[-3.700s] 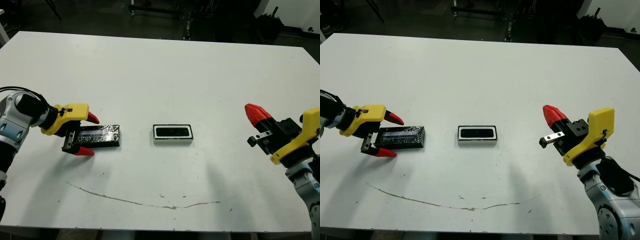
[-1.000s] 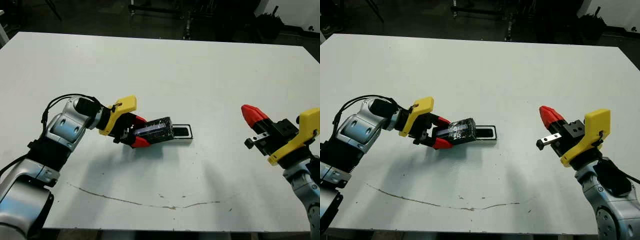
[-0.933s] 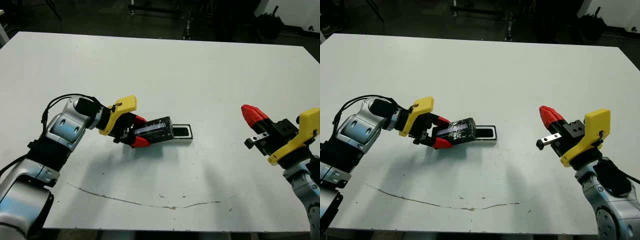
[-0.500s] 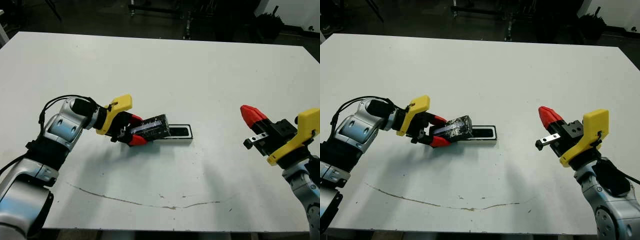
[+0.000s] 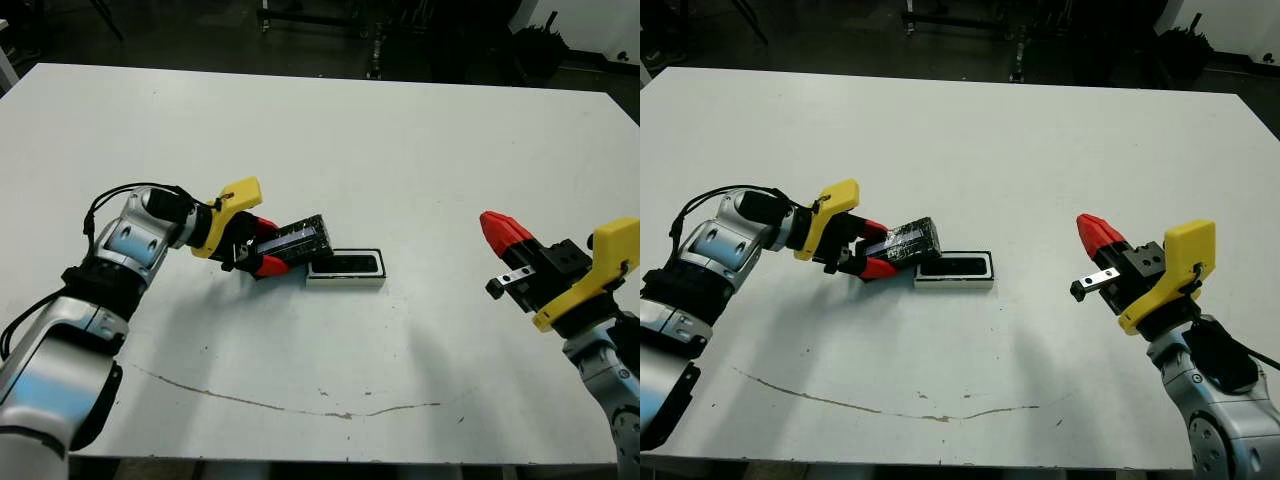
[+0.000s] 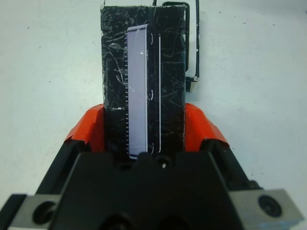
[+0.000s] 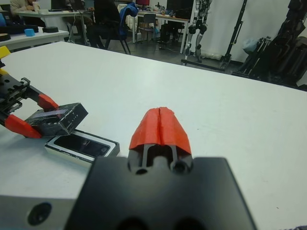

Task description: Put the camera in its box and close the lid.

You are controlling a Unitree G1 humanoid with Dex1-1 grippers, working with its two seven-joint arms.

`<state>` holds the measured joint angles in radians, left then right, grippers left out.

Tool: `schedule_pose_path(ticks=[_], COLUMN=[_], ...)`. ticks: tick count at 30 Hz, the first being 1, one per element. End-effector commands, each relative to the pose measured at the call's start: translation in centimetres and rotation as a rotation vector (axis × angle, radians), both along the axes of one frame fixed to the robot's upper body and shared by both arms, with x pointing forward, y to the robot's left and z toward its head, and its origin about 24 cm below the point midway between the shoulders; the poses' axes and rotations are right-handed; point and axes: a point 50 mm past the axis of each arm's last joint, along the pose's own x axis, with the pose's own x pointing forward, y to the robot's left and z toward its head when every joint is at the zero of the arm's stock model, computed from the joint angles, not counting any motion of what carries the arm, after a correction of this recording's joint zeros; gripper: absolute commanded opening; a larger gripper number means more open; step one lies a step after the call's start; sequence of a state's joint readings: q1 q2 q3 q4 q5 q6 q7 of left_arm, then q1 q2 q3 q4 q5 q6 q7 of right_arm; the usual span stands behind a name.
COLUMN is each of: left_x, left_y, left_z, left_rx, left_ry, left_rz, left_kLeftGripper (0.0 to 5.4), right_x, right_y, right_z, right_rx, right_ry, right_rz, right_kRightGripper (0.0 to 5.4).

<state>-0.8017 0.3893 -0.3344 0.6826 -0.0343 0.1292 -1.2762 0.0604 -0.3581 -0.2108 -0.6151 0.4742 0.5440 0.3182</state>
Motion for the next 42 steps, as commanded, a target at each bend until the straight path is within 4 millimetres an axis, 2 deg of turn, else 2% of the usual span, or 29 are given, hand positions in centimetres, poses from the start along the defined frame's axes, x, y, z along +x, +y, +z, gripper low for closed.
schedule_pose_path(ticks=[1,17,29,42], left_x=[-0.2,-0.4,-0.9,-3.6], left_y=[-0.3,-0.7,-1.9,-5.0], left_z=[-1.0,-1.5,-2.4,-3.2], left_rx=[0.023,0.006,-0.007,0.143], left_ry=[0.024,0.149,0.255,0.066], left_rz=[-0.018,-0.068,-0.092,-0.146], left_kLeftGripper=[3.16,3.16,3.16,3.15], right_x=[-0.1,-0.2,-0.3,-0.3], right_y=[-0.2,-0.1,-0.1,0.0], right_z=[-0.3,-0.5,-0.5,-0.4], right_rx=[-0.008,-0.009,-0.007,-0.015], right_ry=[0.01,0.011,0.013,0.001], right_rz=[-0.007,-0.014,-0.014,-0.004], right_kRightGripper=[0.0,0.0,0.0,0.0])
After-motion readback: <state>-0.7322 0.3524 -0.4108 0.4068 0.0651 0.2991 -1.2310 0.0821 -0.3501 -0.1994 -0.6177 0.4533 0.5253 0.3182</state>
